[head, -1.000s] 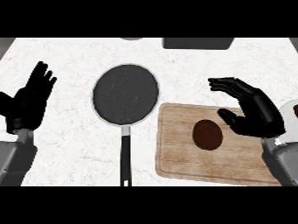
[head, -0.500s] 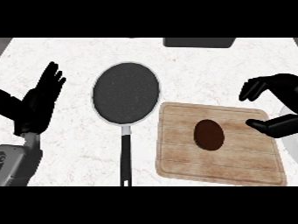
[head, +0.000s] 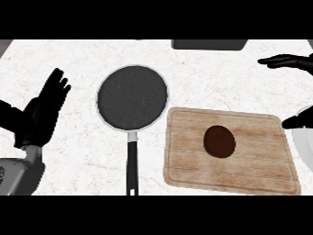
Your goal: Pick the cupcake from the cutting board and place it in the pan
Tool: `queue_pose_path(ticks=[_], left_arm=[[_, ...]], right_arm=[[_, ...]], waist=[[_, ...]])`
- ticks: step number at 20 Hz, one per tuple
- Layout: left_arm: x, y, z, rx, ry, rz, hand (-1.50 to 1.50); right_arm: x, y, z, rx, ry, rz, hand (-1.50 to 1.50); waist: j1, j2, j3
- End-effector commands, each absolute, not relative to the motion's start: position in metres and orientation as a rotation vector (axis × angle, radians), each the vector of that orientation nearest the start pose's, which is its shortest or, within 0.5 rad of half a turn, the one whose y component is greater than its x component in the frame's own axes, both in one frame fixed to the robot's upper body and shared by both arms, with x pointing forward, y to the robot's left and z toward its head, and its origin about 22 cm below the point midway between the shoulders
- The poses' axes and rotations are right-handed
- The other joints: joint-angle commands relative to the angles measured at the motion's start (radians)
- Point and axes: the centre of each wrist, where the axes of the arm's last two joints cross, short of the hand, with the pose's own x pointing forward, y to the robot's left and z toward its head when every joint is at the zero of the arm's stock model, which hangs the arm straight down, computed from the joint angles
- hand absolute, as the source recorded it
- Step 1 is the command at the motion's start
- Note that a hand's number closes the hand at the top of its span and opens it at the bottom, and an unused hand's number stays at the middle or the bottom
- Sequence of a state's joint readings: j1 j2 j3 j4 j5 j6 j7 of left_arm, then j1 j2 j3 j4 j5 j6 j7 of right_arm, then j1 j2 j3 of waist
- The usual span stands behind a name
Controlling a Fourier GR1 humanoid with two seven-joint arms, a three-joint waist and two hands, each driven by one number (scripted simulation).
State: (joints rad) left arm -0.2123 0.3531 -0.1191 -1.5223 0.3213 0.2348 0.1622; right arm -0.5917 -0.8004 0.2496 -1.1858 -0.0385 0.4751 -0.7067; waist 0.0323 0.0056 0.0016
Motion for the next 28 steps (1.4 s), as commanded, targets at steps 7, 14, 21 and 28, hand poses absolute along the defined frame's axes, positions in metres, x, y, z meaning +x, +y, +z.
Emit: queue_pose_path(ticks=[7,14,21,28], left_arm=[[0.277,0.267,0.061,0.063,-1.525,0.025,0.0],[0.279,0.266,0.058,0.101,-1.516,0.012,0.0],[0.292,0.279,0.061,0.117,-1.509,0.024,0.0],[0.271,0.274,0.047,0.107,-1.52,0.042,0.0]], right_arm=[[0.379,-0.281,0.187,0.038,-1.846,1.742,-1.5],[0.363,-0.232,0.167,-0.013,-1.47,2.116,-1.5],[0.355,-0.231,0.172,-0.043,-1.4,2.24,-1.5],[0.322,-0.235,0.174,-0.315,-1.413,2.368,-1.5]], waist=[[-0.004,-0.003,-0.002],[-0.017,-0.007,-0.003],[-0.03,-0.004,-0.002],[-0.032,-0.007,-0.002]])
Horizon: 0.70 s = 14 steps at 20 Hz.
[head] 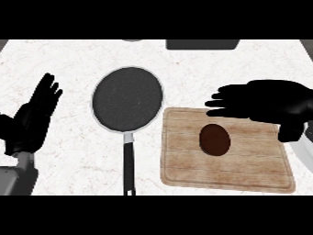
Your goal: Pick the cupcake from the cutting board and place it in the pan
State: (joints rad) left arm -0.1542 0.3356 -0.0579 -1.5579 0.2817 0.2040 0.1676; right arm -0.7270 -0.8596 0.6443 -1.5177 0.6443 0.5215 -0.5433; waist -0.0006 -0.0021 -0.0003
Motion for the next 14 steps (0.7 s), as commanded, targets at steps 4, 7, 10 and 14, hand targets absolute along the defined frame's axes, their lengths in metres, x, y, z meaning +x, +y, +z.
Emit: queue_pose_path(ticks=[4,7,10,14], left_arm=[[0.27,0.265,0.047,0.092,-1.519,0.037,0.0],[0.281,0.279,0.064,0.099,-1.518,0.056,0.0],[0.275,0.269,0.065,0.1,-1.518,0.041,0.0],[0.278,0.26,0.051,0.103,-1.513,0.045,0.0]], right_arm=[[0.293,-0.221,0.18,0.437,1.83,-2.972,-1.5],[0.293,-0.214,0.168,0.357,1.887,-2.956,-1.5],[0.274,-0.185,0.175,0.358,1.855,-2.962,-1.5],[0.294,-0.185,0.163,0.44,1.773,-3.036,-1.5]], waist=[[-0.006,-0.001,0.0],[-0.001,0.001,0.0],[0.0,0.0,0.0],[0.004,0.002,0.0]])
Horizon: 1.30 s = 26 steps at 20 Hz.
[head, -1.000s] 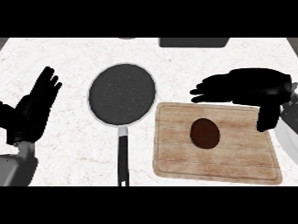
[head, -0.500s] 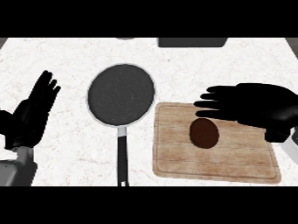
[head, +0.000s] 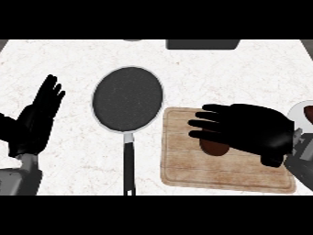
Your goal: Pick the cupcake from the cutting board and place it in the pan
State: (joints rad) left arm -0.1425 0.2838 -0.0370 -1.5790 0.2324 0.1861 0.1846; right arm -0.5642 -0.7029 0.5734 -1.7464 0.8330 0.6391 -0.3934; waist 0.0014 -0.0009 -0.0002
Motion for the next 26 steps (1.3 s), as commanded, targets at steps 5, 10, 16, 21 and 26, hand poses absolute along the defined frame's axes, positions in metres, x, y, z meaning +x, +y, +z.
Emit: queue_pose_path(ticks=[5,10,16,21,26], left_arm=[[0.277,0.258,0.046,0.088,-1.515,0.036,0.0],[0.281,0.278,0.053,0.099,-1.537,0.033,0.0],[0.287,0.261,0.059,0.094,-1.515,0.036,0.0],[0.268,0.276,0.058,0.112,-1.514,0.041,0.0],[0.278,0.277,0.061,0.085,-1.506,0.036,0.0]], right_arm=[[0.303,-0.182,0.143,0.55,1.775,-3.037,-1.5],[0.292,-0.179,0.134,0.497,1.79,-3.05,-1.5],[0.299,-0.19,0.1,0.548,1.657,-3.112,-1.5],[0.314,-0.156,0.089,0.468,1.758,-3.068,-1.5],[0.315,-0.163,0.074,0.409,1.773,-3.11,-1.5]], waist=[[0.006,0.002,0.0],[0.0,0.001,0.0],[-0.001,0.001,0.0],[0.007,0.001,0.0],[0.003,0.001,0.0]])
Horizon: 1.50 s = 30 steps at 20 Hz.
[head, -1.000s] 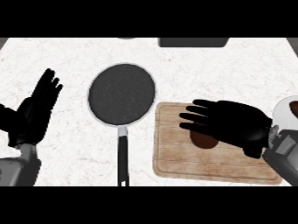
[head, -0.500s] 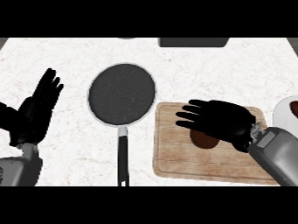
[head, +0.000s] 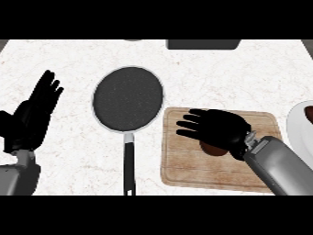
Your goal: Pick the cupcake from the cutting board and place it in the pan
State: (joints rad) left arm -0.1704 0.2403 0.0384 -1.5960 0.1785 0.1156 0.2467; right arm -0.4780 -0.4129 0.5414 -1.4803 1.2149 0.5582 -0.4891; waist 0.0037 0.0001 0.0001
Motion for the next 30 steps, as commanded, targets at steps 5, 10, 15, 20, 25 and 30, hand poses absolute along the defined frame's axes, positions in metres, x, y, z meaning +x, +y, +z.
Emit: queue_pose_path(ticks=[5,10,15,20,25,30], left_arm=[[0.266,0.266,0.06,0.105,-1.536,0.041,0.0],[0.28,0.258,0.07,0.109,-1.52,0.043,0.0],[0.271,0.261,0.053,0.09,-1.513,0.057,0.0],[0.272,0.254,0.06,0.112,-1.51,0.04,0.0],[0.276,0.269,0.053,0.08,-1.513,0.037,0.0],[0.279,0.272,0.061,0.101,-1.509,0.028,0.0]], right_arm=[[0.319,-0.14,0.05,0.397,1.691,-3.146,-1.5],[0.311,-0.146,0.048,0.268,1.741,-3.035,1.5],[0.307,-0.141,0.043,0.232,1.806,-3.01,1.5],[0.316,-0.152,0.04,0.175,1.866,-3.004,1.5],[0.31,-0.111,0.068,0.422,2.167,-2.912,1.5],[0.298,-0.092,0.045,0.957,2.34,-3.065,1.5]], waist=[[0.006,0.001,0.0],[-0.001,0.0,0.0],[-0.001,-0.001,0.0],[0.0,0.0,0.0],[-0.006,-0.002,-0.001],[0.014,-0.014,-0.001]])
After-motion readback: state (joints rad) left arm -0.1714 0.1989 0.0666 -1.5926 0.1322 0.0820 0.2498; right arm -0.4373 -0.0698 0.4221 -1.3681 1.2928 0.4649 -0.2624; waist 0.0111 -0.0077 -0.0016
